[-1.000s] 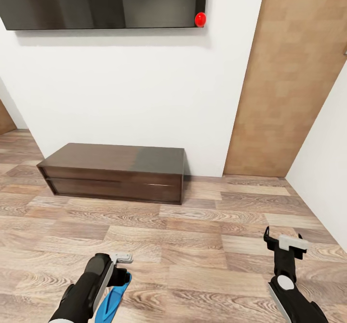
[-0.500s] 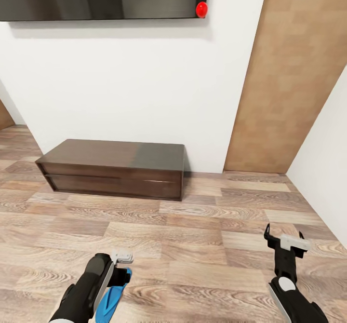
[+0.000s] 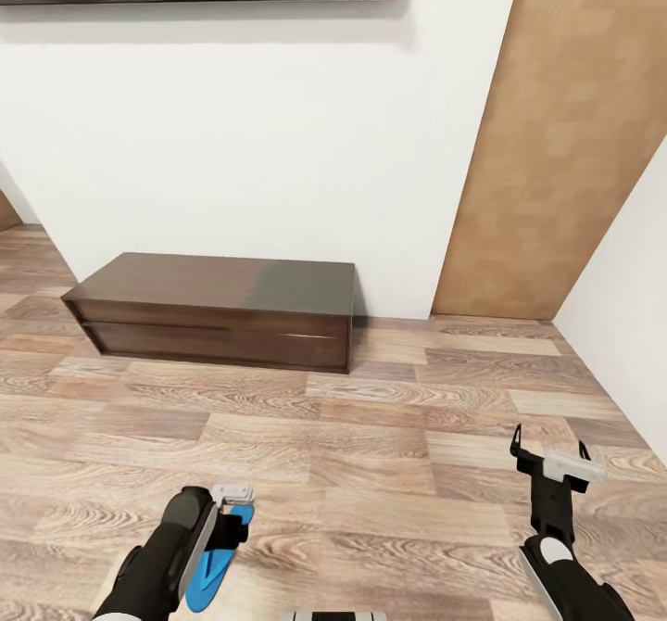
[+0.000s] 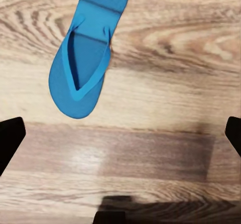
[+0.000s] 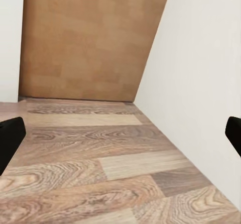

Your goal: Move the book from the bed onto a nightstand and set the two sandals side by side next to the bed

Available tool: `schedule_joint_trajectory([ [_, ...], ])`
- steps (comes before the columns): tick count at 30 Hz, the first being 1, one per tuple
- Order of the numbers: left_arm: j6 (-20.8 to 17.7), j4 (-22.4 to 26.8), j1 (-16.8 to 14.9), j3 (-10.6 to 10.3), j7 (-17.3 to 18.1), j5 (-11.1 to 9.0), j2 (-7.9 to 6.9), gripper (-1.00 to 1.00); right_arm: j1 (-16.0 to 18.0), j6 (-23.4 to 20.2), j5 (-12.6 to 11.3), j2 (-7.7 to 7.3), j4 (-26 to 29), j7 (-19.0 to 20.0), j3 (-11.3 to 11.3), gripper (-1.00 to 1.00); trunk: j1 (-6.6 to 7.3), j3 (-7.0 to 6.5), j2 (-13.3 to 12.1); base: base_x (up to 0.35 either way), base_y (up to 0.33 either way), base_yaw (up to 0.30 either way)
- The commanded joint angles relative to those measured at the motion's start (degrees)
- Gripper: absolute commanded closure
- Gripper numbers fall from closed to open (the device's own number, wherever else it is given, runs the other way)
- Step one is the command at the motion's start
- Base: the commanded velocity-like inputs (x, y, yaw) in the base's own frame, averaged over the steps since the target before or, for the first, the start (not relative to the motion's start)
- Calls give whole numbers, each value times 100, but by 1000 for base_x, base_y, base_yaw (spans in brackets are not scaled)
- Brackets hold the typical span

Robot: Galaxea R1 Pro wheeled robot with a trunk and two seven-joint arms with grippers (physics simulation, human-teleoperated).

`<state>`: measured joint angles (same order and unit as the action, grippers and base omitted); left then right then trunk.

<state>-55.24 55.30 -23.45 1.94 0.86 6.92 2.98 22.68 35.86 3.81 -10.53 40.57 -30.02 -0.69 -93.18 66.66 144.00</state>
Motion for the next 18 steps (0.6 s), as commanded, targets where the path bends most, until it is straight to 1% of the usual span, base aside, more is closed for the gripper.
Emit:
schedule_joint_trajectory([
  [1, -22, 25, -2, 17, 8, 26, 3, -100, 2, 42, 40, 1, -6, -39, 2, -100, 1, 5, 2, 0, 0, 0],
  [4, -24, 132, -2, 21, 4, 24, -2, -100, 1, 120, 41, 7, -21, -39, 5, -100, 1, 5, 2, 0, 0, 0],
  [5, -24, 267, -4, 24, 3, 23, -3, -100, 0, 175, 41, 9, -118, -39, 7, -100, 1, 5, 2, 0, 0, 0],
  [9, -28, 387, -8, 25, -29, 40, -1, -100, 0, 195, 41, 1, -213, -39, 6, -100, 1, 5, 2, 0, 0, 0],
  [14, -50, 556, -131, 26, -115, 45, 0, -100, 1, 201, 46, 19, -240, -39, 5, -100, 1, 5, 2, 0, 0, 0],
  [18, -61, 580, -219, 26, -139, 52, -1, -100, 0, 202, 39, 9, -248, -39, 5, -100, 1, 5, 2, 0, 0, 0],
])
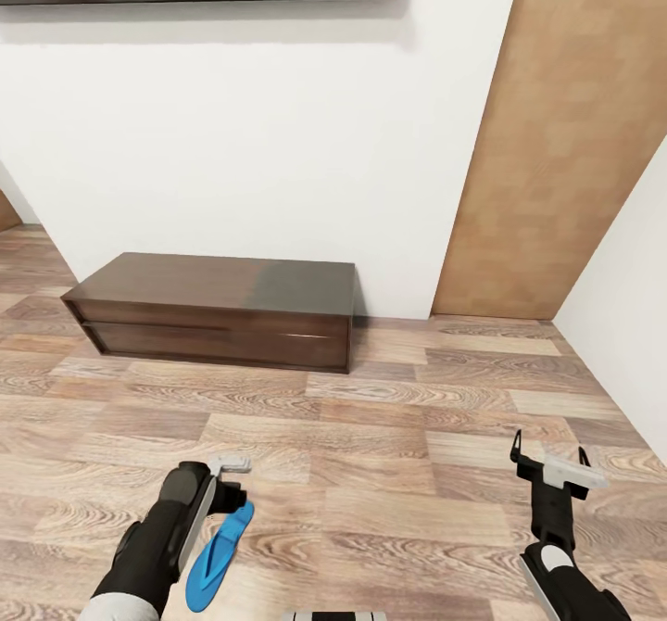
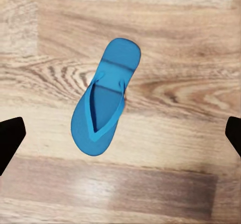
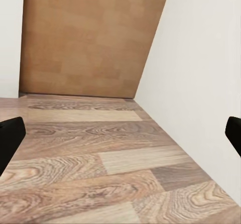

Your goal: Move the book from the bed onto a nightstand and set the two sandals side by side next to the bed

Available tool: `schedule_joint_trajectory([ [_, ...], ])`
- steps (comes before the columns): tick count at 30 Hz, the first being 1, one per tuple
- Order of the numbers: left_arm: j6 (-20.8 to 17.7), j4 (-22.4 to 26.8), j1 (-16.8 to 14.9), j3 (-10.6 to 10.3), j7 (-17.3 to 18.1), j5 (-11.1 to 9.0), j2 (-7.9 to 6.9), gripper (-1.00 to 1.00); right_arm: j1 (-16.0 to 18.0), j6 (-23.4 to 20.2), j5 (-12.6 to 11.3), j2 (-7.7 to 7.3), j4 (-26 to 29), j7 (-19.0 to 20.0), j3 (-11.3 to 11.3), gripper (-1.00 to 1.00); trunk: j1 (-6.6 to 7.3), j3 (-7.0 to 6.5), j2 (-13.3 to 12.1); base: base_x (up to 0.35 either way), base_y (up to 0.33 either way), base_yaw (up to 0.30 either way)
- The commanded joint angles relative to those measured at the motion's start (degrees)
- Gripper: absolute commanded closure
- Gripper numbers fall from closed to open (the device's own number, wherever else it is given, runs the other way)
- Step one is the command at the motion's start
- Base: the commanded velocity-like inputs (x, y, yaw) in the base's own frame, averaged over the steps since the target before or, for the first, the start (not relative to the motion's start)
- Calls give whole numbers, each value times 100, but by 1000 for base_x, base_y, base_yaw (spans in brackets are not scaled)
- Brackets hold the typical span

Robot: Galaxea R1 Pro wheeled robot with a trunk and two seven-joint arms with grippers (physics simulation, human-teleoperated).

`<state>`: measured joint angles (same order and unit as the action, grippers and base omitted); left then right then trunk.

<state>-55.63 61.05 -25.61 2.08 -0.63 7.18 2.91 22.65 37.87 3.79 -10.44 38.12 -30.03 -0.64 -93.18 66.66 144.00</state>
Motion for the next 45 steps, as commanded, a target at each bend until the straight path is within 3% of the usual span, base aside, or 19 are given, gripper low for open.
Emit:
schedule_joint_trajectory([
  [1, -23, 7, -10, 12, 8, 27, 2, -100, 3, 0, 37, -2, -4, -39, -1, -100, 1, 5, 2, 0, 0, 0],
  [36, -36, 13, -49, 12, 7, 20, -26, -100, 3, 27, 8, -20, -13, -30, -7, -100, 1, 5, 2, 0, 0, 0],
  [45, -39, 10, -49, 12, 10, 12, -22, -100, 3, 28, 15, -28, -11, -30, -7, -100, -22, 204, 14, 0, 0, 0],
])
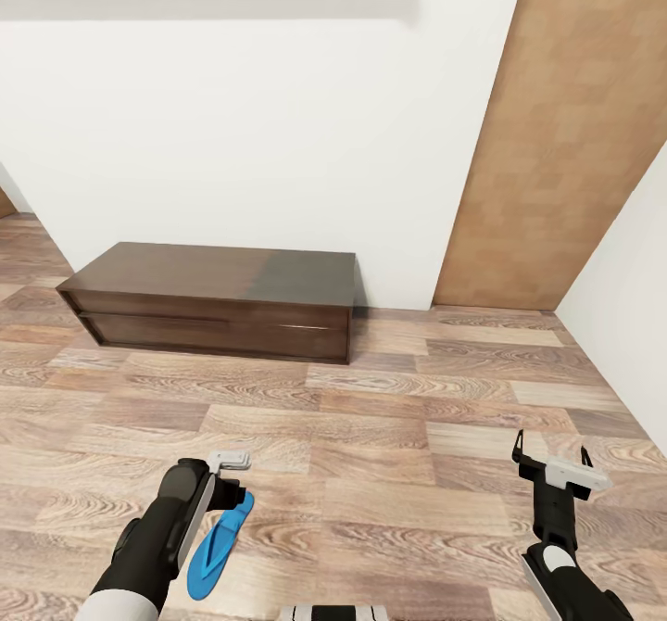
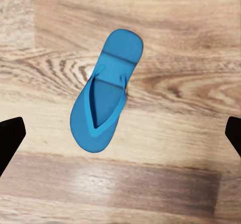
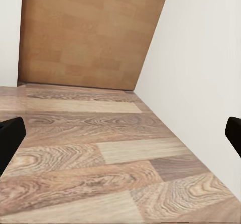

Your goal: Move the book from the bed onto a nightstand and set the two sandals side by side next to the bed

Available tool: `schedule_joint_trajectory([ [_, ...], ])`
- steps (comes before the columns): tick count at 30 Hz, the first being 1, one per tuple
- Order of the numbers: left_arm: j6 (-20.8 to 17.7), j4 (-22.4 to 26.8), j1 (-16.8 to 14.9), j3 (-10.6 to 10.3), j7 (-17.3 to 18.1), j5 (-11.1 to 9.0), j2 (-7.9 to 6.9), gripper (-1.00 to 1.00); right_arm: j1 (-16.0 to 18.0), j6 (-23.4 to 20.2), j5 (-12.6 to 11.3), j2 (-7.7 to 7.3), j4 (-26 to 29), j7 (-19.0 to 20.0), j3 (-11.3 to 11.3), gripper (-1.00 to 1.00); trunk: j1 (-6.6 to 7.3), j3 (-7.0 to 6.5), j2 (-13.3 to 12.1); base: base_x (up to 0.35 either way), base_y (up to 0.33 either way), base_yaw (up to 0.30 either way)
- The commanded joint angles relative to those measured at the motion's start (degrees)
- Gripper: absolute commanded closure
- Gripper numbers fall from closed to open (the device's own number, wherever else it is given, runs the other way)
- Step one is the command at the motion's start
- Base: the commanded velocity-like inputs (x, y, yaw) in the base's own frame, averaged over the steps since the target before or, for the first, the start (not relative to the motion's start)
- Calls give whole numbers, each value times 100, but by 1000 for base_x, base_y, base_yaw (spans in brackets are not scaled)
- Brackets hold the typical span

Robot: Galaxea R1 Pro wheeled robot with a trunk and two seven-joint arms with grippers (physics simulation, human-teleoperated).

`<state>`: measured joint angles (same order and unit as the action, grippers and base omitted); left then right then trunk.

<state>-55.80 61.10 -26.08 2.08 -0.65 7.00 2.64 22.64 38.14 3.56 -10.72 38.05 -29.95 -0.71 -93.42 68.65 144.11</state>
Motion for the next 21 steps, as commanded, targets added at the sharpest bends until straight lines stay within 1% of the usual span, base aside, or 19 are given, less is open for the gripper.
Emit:
schedule_joint_trajectory([
  [1, -21, 6, -2, 12, 12, 31, 6, -100, 3, 1, 37, 0, -2, -38, 0, -100, -1, 27, 4, 0, 0, 0],
  [15, -20, 7, -2, 11, 13, 34, 9, -100, 3, 6, 56, 6, -6, -38, 2, -100, -37, 338, 22, 0, 0, 0],
  [21, -18, 4, -2, 12, 13, 30, 9, -100, 5, 9, 65, 17, -4, -38, 8, -100, -37, 338, 22, 0, 0, 0],
])
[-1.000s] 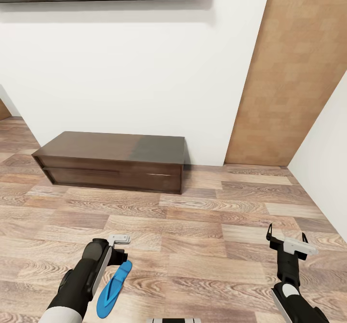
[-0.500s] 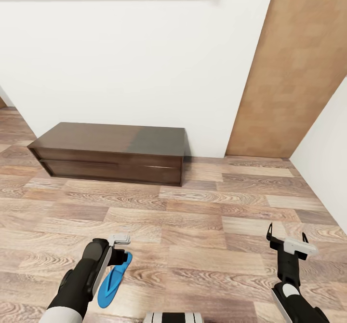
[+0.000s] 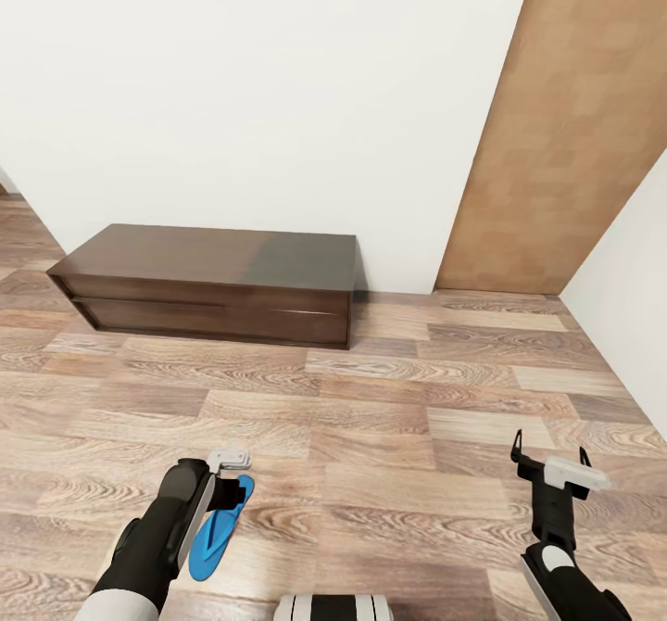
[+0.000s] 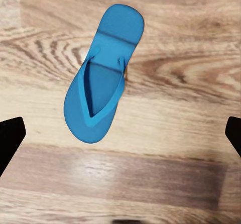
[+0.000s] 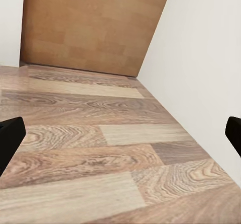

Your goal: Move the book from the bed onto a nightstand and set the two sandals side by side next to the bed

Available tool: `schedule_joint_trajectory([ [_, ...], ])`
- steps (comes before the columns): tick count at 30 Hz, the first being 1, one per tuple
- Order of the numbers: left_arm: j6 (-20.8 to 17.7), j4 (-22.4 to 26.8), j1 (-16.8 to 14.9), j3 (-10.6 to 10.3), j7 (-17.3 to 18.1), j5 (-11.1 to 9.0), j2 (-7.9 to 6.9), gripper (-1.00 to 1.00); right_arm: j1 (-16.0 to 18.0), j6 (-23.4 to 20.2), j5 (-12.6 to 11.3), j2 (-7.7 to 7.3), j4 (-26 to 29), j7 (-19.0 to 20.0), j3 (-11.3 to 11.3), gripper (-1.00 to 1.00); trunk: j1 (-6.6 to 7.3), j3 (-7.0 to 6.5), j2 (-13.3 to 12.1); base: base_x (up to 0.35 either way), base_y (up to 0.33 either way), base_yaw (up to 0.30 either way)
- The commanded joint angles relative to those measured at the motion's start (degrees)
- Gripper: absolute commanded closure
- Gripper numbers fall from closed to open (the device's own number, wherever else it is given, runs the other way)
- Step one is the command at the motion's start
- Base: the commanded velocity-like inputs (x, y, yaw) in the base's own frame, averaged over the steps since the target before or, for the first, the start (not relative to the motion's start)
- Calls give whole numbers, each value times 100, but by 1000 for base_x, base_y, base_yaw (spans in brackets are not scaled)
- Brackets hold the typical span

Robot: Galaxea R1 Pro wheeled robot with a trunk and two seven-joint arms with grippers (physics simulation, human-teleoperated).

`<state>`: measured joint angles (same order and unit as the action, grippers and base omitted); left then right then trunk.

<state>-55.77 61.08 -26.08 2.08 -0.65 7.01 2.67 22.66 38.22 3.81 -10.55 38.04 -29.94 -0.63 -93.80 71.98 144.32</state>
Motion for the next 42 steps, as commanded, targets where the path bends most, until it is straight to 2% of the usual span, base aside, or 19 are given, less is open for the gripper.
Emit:
schedule_joint_trajectory([
  [1, -22, 4, -2, 12, 12, 29, 6, -100, 4, 1, 37, 5, -4, -38, 0, -100, 1, 4, 2, 0, 0, 0],
  [11, -22, 0, -2, 12, 12, 29, 6, -100, 3, 1, 25, 43, -29, -38, -4, -100, 1, 4, 2, 0, 0, 0],
  [15, -22, 0, -2, 12, 12, 29, 6, -100, 4, 1, 62, 52, -365, -38, 8, -100, 1, 4, 2, 0, 0, 0],
  [30, -23, 0, -2, 3, 12, 22, 6, -100, 4, 10, 64, 53, -444, -38, 10, -100, 1, 4, 2, 0, 0, 0],
  [42, -28, -8, -2, 3, 12, 19, 6, -100, 2, 10, 45, 53, -447, -38, 10, -100, -30, 270, 18, 0, 0, 0],
])
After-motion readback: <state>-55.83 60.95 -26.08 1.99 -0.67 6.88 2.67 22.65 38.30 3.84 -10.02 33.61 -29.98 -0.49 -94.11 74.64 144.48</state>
